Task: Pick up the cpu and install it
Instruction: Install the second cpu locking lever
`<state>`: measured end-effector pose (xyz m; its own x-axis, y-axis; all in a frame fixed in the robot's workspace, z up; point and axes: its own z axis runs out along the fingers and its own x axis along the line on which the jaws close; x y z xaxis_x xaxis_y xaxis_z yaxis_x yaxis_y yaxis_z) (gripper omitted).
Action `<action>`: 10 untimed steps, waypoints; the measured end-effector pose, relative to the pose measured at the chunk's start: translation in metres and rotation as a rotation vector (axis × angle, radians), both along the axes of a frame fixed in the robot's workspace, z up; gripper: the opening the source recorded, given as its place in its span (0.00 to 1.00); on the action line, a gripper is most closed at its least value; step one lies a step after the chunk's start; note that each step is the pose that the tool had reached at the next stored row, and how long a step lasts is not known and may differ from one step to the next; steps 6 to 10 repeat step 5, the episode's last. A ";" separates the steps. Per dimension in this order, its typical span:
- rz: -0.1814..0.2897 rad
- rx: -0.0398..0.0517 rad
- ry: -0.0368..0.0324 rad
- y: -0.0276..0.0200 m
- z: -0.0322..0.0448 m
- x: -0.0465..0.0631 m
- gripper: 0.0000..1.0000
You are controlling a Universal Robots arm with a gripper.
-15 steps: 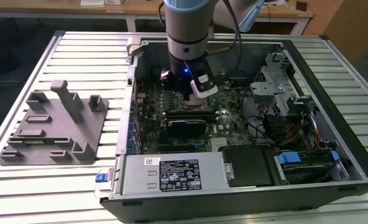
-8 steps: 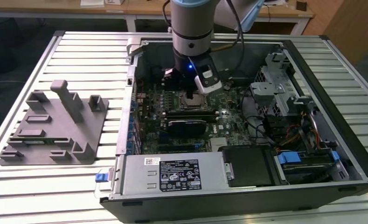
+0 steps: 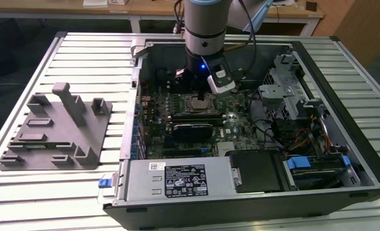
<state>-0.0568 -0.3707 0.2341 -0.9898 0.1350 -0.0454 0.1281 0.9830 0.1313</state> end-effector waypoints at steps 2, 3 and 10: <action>0.000 0.0000 -0.0001 0.0000 0.0000 0.000 0.11; 0.000 -0.0001 0.0000 0.0000 0.0000 0.000 0.11; 0.000 0.0000 0.0000 0.0000 0.0000 0.000 0.11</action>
